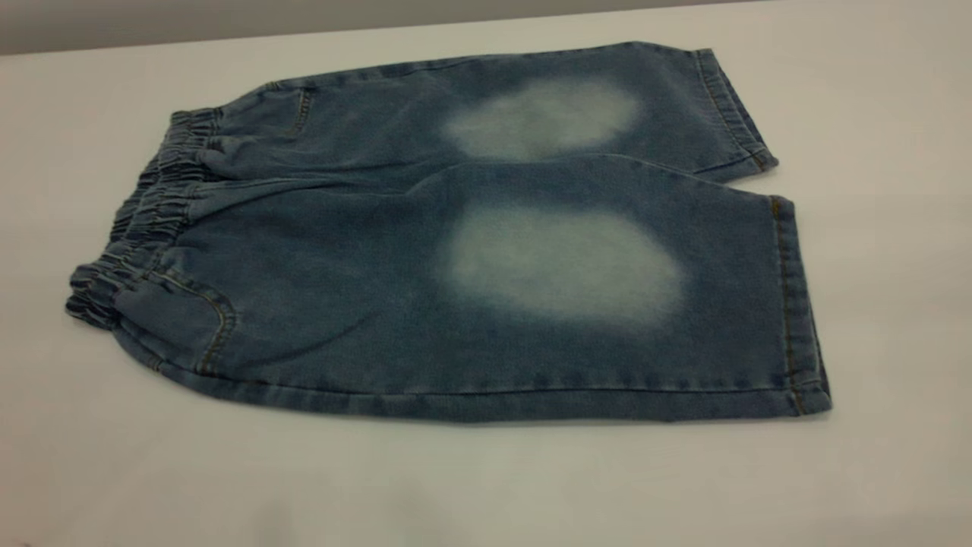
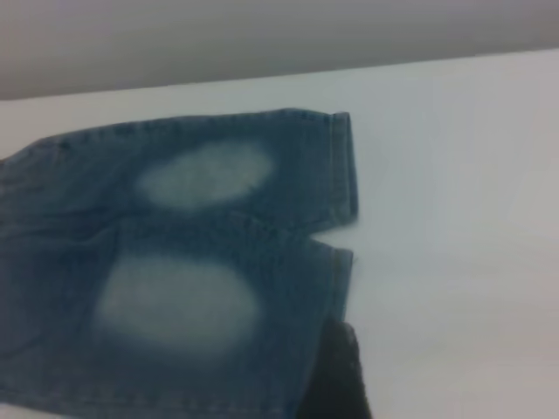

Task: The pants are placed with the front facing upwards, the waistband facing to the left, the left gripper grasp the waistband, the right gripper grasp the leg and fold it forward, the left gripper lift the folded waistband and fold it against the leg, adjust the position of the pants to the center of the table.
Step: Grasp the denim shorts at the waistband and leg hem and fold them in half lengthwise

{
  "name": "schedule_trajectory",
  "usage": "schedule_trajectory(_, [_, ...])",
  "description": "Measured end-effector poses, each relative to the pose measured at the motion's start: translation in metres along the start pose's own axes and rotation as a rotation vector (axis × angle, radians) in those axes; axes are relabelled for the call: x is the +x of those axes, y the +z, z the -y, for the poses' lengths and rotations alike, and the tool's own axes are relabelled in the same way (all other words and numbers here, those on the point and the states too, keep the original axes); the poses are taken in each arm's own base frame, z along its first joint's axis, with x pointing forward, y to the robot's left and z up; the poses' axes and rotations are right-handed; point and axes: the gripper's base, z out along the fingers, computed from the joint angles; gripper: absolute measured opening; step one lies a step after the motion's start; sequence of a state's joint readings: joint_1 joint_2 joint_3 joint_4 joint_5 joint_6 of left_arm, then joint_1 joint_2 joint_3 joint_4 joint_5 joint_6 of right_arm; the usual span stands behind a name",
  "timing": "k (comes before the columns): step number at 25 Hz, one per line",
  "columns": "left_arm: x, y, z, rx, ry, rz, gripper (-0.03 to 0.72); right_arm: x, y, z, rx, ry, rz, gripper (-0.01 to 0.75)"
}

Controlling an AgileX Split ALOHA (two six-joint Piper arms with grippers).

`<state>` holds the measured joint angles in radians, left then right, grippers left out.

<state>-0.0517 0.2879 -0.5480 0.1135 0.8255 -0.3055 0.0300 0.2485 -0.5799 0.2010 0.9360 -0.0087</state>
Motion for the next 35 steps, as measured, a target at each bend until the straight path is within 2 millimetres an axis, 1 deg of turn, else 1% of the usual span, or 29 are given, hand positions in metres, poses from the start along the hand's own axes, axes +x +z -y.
schedule_trajectory(4, [-0.011, 0.034, 0.013, 0.060, -0.058, -0.085, 0.547, -0.016, 0.025, 0.000, -0.012, 0.042, -0.070, 0.510])
schedule_trajectory(9, [-0.017, 0.085, 0.020, 0.038, -0.069, -0.200, 0.547, -0.029, 0.058, 0.002, -0.031, 0.068, -0.126, 0.510])
schedule_trajectory(15, [-0.008, 0.144, 0.022, 0.003, -0.063, -0.323, 0.547, -0.036, 0.095, 0.004, -0.053, 0.098, -0.183, 0.510])
schedule_trajectory(18, [0.001, 0.173, 0.023, -0.010, -0.061, -0.364, 0.547, -0.036, 0.113, 0.006, -0.063, 0.112, -0.230, 0.510])
schedule_trajectory(21, [0.011, 0.196, 0.022, -0.021, -0.060, -0.400, 0.547, -0.035, 0.132, 0.008, -0.065, 0.123, -0.271, 0.510])
schedule_trajectory(25, [0.027, 0.220, 0.021, -0.042, -0.055, -0.471, 0.547, -0.029, 0.157, 0.012, -0.069, 0.138, -0.341, 0.510])
schedule_trajectory(29, [0.036, 0.241, 0.020, -0.054, -0.044, -0.518, 0.547, -0.022, 0.177, 0.014, -0.086, 0.149, -0.409, 0.510])
schedule_trajectory(32, [0.052, 0.252, 0.017, -0.077, -0.041, -0.599, 0.547, -0.017, 0.186, 0.013, -0.109, 0.153, -0.441, 0.510])
schedule_trajectory(35, [0.063, 0.261, 0.016, -0.080, -0.019, -0.634, 0.547, -0.016, 0.190, 0.012, -0.132, 0.148, -0.446, 0.510])
